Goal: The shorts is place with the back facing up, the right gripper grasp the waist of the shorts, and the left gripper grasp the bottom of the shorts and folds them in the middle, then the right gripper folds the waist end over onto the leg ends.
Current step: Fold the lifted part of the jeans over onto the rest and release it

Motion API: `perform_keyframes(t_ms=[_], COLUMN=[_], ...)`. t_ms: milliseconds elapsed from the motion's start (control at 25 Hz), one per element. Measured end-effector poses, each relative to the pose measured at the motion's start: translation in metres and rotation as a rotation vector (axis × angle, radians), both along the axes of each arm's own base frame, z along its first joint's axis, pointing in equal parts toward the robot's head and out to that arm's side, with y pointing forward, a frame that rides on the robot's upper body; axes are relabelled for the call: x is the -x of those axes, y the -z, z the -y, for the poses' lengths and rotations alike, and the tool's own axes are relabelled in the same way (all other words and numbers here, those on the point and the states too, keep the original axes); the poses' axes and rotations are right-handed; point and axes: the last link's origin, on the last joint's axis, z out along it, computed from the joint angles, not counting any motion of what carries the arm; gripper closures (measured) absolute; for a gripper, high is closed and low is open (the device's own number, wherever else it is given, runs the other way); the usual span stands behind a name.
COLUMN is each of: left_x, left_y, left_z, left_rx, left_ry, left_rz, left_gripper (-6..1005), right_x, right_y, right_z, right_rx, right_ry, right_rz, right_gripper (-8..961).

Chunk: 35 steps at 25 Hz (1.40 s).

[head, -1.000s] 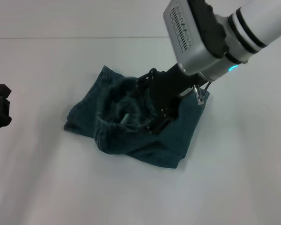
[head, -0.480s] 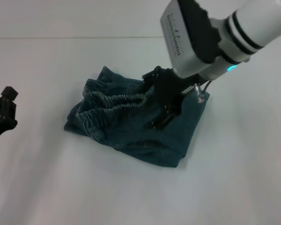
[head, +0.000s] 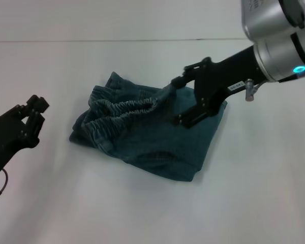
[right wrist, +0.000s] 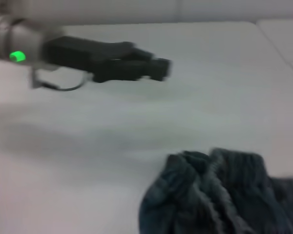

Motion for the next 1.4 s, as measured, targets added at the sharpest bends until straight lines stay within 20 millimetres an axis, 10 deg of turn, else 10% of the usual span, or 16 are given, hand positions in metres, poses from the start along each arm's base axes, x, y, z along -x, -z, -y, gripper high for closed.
perform_keyframes(t_ms=[320, 1000, 1400], left_x=[-0.008, -0.02, -0.024], left_y=[-0.001, -0.005, -0.006], left_z=[0.003, 0.023, 0.026], left_rx=[0.163, 0.432, 0.444], left_ry=[0.109, 0.336, 0.367], left_rz=[-0.053, -0.212, -0.203], left_gripper=[670, 163, 141], right_x=[-0.01, -0.008, -0.02], right_y=[0.002, 0.037, 0.076], right_z=[0.001, -0.011, -0.019], right_rx=[0.013, 0.039, 0.04], right_ry=[0.264, 0.451, 0.344], right_rz=[-0.045, 0.135, 0.123], right_gripper=[15, 666, 898])
